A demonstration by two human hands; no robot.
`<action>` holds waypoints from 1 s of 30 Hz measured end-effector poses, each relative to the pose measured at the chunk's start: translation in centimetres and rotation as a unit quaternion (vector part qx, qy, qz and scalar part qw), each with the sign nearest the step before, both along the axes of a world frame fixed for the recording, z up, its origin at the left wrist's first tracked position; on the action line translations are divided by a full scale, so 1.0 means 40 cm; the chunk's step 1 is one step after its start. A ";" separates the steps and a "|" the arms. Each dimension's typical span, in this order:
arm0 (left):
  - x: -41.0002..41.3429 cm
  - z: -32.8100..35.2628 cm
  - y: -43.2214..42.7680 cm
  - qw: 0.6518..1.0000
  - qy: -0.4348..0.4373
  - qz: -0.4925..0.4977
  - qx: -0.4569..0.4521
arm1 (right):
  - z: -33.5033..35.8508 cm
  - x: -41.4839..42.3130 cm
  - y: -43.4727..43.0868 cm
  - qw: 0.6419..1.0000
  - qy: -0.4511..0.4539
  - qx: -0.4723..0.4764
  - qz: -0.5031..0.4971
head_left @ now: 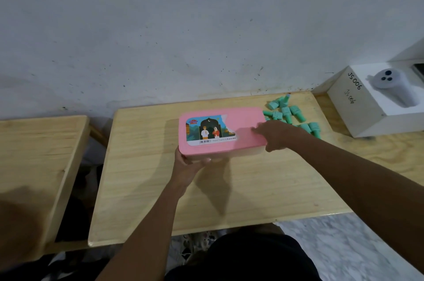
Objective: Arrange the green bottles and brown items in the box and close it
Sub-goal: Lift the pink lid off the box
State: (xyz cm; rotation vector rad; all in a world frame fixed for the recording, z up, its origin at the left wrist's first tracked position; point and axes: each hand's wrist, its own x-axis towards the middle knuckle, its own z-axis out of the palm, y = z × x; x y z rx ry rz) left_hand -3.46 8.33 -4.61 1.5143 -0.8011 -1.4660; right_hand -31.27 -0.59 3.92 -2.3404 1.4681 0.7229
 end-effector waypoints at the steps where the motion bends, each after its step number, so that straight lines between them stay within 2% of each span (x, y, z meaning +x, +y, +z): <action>1: -0.013 -0.002 -0.001 1.000 0.002 0.016 -0.006 | -0.001 -0.002 0.002 1.000 -0.003 -0.004 -0.001; 6: -0.043 -0.019 -0.008 0.998 -0.022 0.056 -0.010 | -0.009 -0.007 0.015 0.999 -0.013 -0.027 -0.011; 15: -0.077 0.004 -0.007 0.998 -0.035 0.060 0.008 | 0.007 -0.019 0.007 0.999 -0.024 -0.029 -0.015; 23: -0.070 0.033 -0.025 0.998 -0.030 0.048 0.040 | 0.087 -0.012 -0.025 0.999 -0.045 -0.013 -0.014; 30: -0.060 0.046 -0.019 0.997 -0.033 0.020 0.068 | 0.166 -0.028 -0.082 0.985 -0.155 -0.054 -0.061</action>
